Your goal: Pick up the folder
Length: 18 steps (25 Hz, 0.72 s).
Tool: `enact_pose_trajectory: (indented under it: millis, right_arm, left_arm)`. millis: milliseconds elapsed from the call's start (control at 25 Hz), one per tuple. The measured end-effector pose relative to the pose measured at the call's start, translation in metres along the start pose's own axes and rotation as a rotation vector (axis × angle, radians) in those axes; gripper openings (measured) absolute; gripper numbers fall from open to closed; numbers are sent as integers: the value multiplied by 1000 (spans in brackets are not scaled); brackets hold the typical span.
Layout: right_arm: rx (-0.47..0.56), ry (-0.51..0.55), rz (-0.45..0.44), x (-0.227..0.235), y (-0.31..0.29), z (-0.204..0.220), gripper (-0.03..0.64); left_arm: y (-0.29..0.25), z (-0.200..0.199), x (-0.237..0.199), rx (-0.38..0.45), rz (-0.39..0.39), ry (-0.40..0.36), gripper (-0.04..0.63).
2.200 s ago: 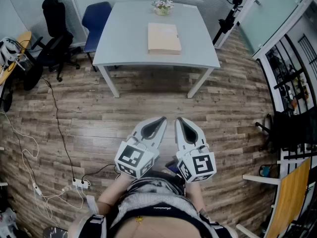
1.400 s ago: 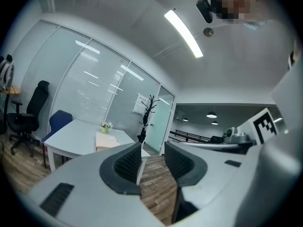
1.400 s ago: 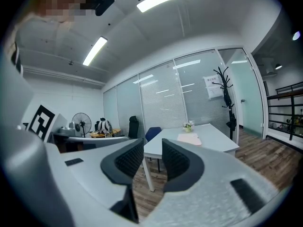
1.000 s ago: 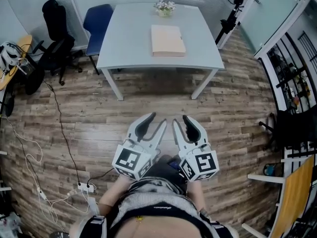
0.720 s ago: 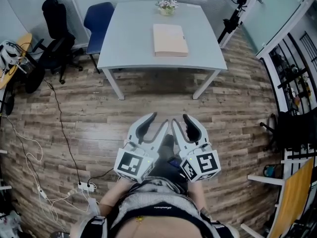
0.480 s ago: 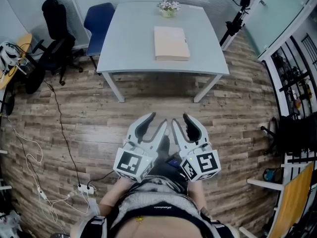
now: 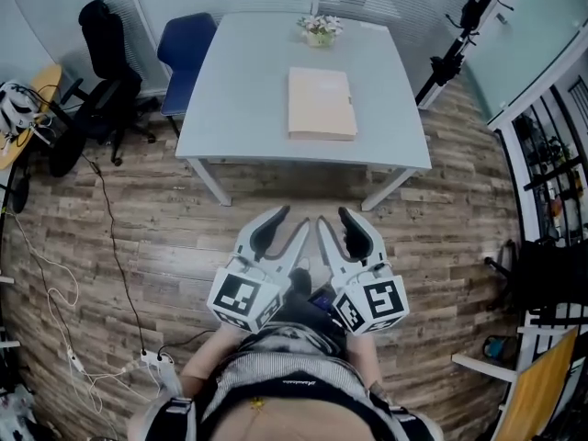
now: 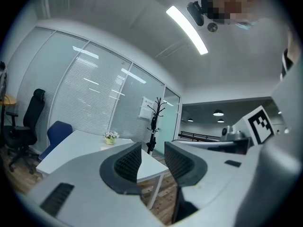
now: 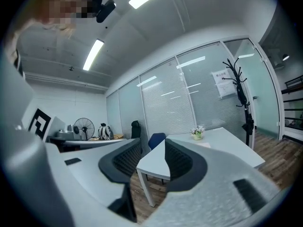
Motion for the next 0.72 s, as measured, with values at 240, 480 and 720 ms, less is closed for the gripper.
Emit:
enact_pose_trajectory:
  millis: [240,480,720]
  right_arm:
    - [-6,10,-30,37,-33,-22,161]
    - [-9,8,-37,80,-56,-31,161]
    - [-4,24,-58,114,-75,-43,163]
  left_arm:
    - [-47,-12,-16,6,-17,14,138]
    - [-95,-23,-22,12,-3,49,138]
    - [-131,-28,-25,20,-30,47,138]
Point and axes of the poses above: the fingertips, and each gripper's own axes: y backward along the fingers, x to its right, z out of its underside, the point moved 7 cm from there along y, backward along the fingers, and after that the axes turned 5 degrees about -x, right-handed, at the moved point
